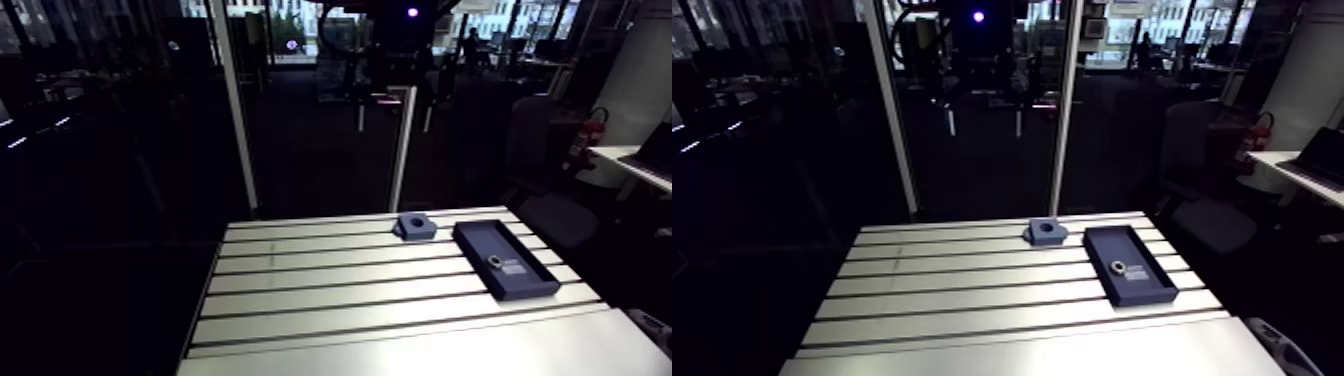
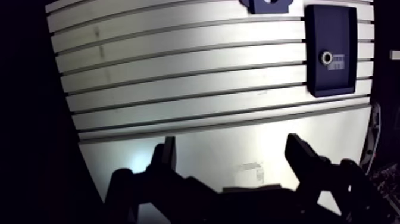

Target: Pick up the bearing and press it into the housing until flush.

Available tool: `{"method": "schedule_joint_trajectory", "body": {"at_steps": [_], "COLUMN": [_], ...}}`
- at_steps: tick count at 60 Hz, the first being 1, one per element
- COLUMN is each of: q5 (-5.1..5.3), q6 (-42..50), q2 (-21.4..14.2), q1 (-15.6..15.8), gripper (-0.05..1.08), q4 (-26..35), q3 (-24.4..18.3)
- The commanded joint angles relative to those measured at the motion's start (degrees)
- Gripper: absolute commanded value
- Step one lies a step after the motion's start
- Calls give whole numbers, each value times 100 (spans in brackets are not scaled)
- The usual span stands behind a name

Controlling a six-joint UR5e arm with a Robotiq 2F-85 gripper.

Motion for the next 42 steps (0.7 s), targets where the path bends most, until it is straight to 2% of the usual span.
{"method": "schedule_joint_trajectory", "body": {"at_steps": [1,24,40,42], "q5": [-159,-201,-236,-237], "q6": [-246,-297,-480,-636], "q2": [-923,-940,-897,-864], "q1": [194,167,5,-103], "gripper": [0,0,0,0], "q4": [588,598,553,544], "q3": [194,253,280,290]}}
